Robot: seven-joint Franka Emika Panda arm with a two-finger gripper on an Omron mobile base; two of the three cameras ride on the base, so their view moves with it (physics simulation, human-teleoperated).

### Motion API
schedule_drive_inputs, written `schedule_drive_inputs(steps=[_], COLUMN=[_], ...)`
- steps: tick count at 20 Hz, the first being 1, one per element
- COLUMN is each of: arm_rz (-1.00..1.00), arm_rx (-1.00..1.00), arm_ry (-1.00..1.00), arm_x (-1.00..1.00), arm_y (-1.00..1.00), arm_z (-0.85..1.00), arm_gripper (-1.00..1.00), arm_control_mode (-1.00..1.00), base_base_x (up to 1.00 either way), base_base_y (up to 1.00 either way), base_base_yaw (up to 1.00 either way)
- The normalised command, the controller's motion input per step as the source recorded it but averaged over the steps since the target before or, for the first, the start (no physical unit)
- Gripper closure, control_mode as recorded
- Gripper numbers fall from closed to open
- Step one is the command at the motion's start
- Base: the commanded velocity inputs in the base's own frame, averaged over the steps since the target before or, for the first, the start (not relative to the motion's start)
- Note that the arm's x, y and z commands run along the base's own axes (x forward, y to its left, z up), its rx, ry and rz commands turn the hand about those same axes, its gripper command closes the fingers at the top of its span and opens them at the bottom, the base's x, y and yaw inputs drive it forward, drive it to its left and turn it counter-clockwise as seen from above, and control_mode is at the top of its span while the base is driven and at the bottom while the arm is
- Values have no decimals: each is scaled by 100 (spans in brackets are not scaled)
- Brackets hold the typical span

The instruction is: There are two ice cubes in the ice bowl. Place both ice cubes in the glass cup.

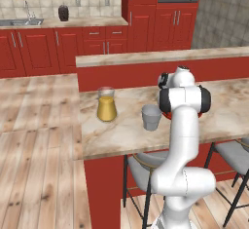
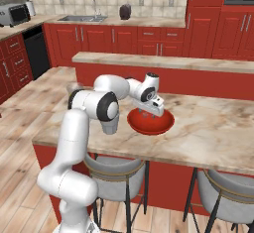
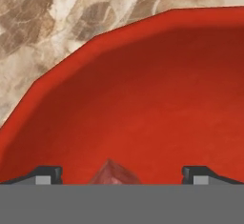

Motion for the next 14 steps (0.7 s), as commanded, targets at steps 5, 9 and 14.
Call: schedule_drive_inputs(steps=[5,9,14], arm_rz=[0,0,0], arm_rx=[0,0,0], arm_ry=[0,0,-2], arm_x=[1,2,-4], arm_y=[3,2,0], arm_z=[0,0,1], arm_gripper=[100,100,100], arm_control_mode=[-100,-100,-100], base_base_x=[0,0,0], base_base_y=[0,0,0], base_base_yaw=[0,0,0])
